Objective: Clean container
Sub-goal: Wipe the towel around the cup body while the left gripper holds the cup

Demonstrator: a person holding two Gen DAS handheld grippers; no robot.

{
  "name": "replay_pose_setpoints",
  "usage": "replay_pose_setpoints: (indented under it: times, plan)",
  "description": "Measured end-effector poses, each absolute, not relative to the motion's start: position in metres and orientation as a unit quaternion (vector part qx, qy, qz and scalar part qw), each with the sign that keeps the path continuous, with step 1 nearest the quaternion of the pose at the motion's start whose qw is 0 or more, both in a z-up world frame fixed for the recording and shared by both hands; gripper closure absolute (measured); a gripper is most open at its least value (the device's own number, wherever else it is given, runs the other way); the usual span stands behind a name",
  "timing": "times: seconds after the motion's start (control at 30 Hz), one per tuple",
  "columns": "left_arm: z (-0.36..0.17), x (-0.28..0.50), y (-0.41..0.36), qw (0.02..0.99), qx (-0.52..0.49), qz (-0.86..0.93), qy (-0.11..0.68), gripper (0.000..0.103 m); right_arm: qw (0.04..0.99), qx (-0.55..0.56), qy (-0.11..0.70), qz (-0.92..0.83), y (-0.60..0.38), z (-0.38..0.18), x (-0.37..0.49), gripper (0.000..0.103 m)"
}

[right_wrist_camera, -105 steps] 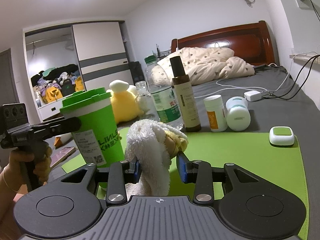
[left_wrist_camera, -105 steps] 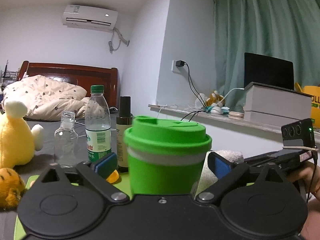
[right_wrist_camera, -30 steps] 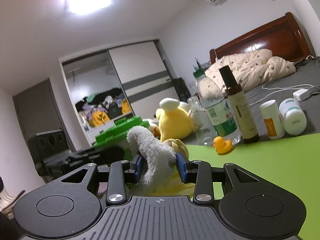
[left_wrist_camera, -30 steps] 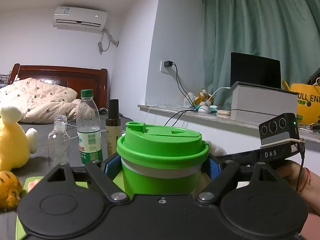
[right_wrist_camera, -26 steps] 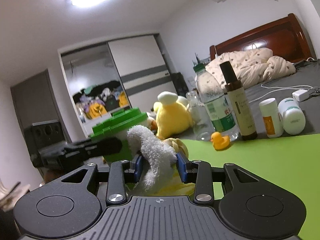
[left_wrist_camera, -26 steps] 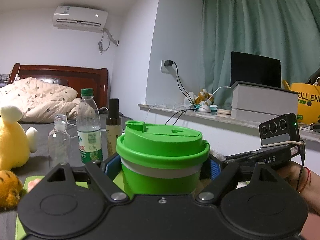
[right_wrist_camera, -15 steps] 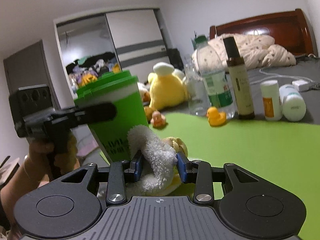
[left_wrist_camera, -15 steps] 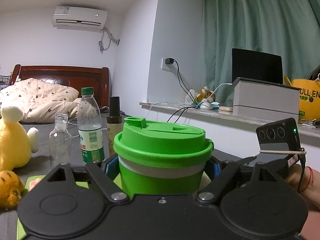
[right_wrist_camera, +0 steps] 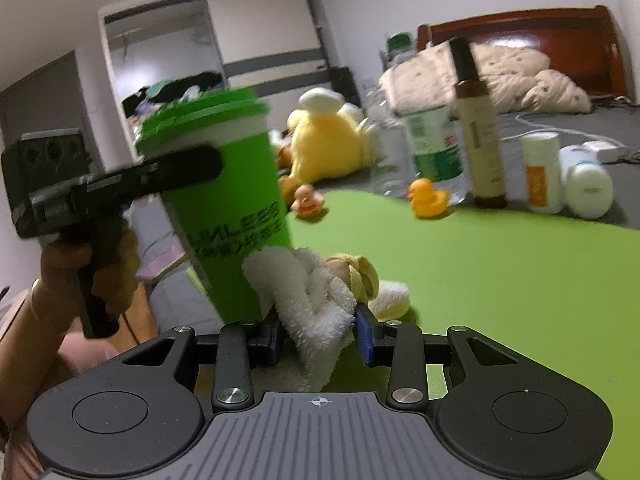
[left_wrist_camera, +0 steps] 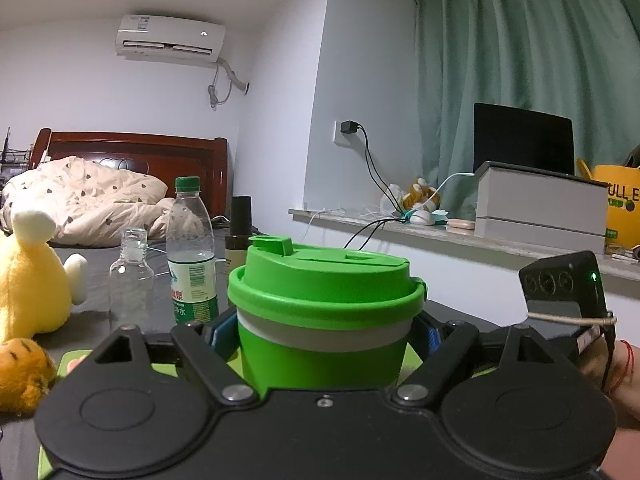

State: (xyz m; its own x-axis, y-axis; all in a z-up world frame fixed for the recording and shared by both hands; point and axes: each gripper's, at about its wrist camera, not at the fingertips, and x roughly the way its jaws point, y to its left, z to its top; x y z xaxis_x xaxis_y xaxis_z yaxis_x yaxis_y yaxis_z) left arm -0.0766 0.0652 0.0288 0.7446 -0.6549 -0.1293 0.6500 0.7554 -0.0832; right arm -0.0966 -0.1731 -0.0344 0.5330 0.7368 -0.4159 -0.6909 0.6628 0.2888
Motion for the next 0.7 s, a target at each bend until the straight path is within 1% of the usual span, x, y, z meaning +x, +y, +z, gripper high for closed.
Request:
replay_pose_setpoints:
  times: [0.13, 0.27, 0.47, 0.6, 0.7]
  plan:
    - [0.029, -0.077, 0.065, 0.933, -0.014, -0.352, 0.075, 0.021, 0.886, 0.089, 0.23, 0.393, -0.196, -0.023, -0.095, 0.066]
    - [0.029, -0.078, 0.063, 0.93, -0.015, -0.359, 0.074, 0.021, 0.892, 0.152, 0.179, 0.386, -0.221, -0.01, -0.097, 0.066]
    - [0.027, -0.08, 0.058, 0.922, -0.009, -0.38, 0.07, 0.021, 0.884, 0.188, 0.127, 0.409, -0.229, 0.007, -0.105, 0.066]
    - [0.026, -0.081, 0.057, 0.919, -0.007, -0.388, 0.069, 0.021, 0.876, 0.195, 0.115, 0.425, -0.224, 0.012, -0.106, 0.066]
    - [0.025, -0.08, 0.059, 0.919, -0.011, -0.388, 0.071, 0.021, 0.871, 0.19, 0.125, 0.435, -0.219, 0.012, -0.103, 0.066]
